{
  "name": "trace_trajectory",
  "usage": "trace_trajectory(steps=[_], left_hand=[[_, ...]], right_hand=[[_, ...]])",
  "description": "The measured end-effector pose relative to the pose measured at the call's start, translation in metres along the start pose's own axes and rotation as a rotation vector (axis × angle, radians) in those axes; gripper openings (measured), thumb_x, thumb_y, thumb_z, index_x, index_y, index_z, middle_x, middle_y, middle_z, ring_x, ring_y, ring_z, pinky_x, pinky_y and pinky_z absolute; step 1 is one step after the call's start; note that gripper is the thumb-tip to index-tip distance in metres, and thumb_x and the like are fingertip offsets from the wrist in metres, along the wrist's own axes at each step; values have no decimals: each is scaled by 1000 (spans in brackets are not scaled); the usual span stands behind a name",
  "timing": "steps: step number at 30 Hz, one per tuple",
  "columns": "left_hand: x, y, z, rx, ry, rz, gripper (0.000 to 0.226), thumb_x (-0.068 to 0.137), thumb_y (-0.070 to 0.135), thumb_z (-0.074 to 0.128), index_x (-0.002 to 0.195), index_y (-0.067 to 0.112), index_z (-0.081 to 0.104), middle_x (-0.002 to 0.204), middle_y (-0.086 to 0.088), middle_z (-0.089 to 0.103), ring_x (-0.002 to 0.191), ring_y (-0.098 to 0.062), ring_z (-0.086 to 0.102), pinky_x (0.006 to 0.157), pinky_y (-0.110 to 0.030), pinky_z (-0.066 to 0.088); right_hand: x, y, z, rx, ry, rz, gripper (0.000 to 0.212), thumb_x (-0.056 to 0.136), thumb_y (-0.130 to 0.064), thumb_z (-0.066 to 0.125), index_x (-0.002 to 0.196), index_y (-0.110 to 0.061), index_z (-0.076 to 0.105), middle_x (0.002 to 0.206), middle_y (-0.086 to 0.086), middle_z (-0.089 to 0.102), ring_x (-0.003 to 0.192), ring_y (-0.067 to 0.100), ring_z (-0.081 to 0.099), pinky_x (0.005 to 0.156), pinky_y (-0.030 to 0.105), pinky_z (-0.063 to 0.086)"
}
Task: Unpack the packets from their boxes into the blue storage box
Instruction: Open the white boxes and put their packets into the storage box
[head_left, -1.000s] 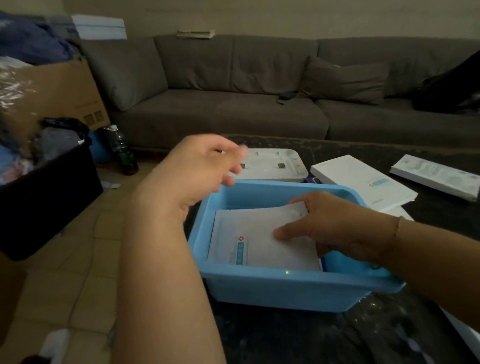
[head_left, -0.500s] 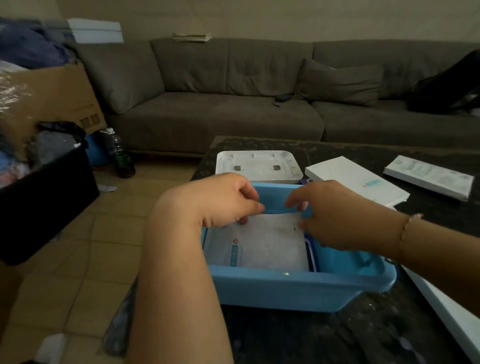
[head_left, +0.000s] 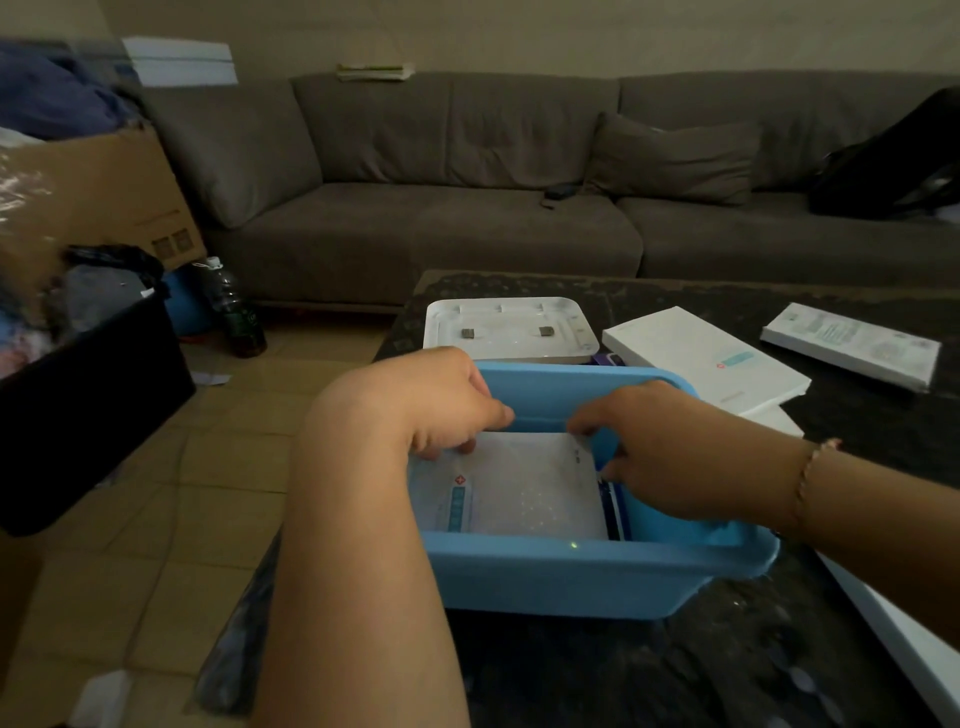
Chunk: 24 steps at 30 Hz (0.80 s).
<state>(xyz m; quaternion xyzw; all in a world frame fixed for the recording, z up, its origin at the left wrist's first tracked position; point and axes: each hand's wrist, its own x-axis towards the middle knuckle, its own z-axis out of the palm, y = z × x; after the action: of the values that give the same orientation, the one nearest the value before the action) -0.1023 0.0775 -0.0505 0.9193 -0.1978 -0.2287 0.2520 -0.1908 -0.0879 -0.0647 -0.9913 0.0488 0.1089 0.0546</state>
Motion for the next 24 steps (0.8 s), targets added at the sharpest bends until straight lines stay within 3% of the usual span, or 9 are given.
trace_trajectory(steps=[4, 7, 9, 12, 14, 17, 20, 24], left_hand=[[-5, 6, -3, 63, 93, 102, 14, 91, 43, 64, 91, 29, 64, 96, 4, 72, 94, -15, 68, 91, -43, 56], [-19, 32, 0, 60, 221, 256, 14, 90, 44, 66, 94, 30, 66, 92, 10, 71, 80, -5, 64, 72, -31, 55], [-34, 60, 10, 65, 273, 399, 13, 89, 45, 66, 92, 32, 66, 89, 13, 69, 75, 1, 61, 65, -23, 51], [-57, 105, 41, 98, 195, 632, 13, 88, 48, 65, 91, 35, 64, 88, 17, 66, 78, 4, 62, 67, -22, 54], [-66, 134, 73, 142, 28, 760, 14, 90, 48, 63, 93, 34, 61, 88, 14, 64, 77, 1, 63, 69, -27, 57], [-71, 165, 136, 347, -228, 856, 19, 93, 45, 61, 104, 30, 57, 102, 10, 61, 91, -7, 59, 79, -35, 56], [-65, 169, 202, 600, -227, 1015, 37, 90, 50, 63, 113, 22, 56, 117, -1, 57, 104, -21, 55, 85, -39, 52], [-55, 156, 253, 774, -118, 1146, 55, 87, 57, 62, 127, 21, 51, 131, -1, 50, 113, -22, 46, 96, -42, 45]], right_hand=[[-9, 9, -8, 88, 121, 30, 48, 96, -18, 58, 136, -40, 48, 122, -6, 56, 111, 14, 55, 95, 30, 47], [-34, 27, -20, 255, 286, 3, 42, 95, -18, 58, 127, -45, 53, 117, -14, 61, 99, 4, 57, 83, 21, 48], [-62, 44, -25, 375, 415, -22, 35, 93, -19, 60, 113, -47, 58, 102, -26, 61, 89, -9, 57, 77, 11, 49], [-110, 79, -15, 548, 667, 17, 30, 89, -13, 65, 102, -40, 65, 96, -25, 67, 90, -9, 64, 81, 16, 54], [-140, 109, 2, 608, 795, 112, 29, 86, -11, 68, 102, -34, 71, 92, -19, 73, 88, -4, 68, 80, 20, 56], [-179, 150, 34, 695, 881, 288, 26, 83, -12, 69, 94, -36, 71, 87, -19, 74, 83, 1, 71, 78, 28, 58], [-206, 179, 67, 762, 872, 444, 25, 84, -10, 68, 89, -35, 69, 82, -9, 73, 80, 7, 70, 76, 35, 59], [-229, 199, 97, 755, 890, 488, 30, 86, -7, 66, 85, -37, 63, 82, -12, 69, 75, 2, 67, 67, 15, 48]])
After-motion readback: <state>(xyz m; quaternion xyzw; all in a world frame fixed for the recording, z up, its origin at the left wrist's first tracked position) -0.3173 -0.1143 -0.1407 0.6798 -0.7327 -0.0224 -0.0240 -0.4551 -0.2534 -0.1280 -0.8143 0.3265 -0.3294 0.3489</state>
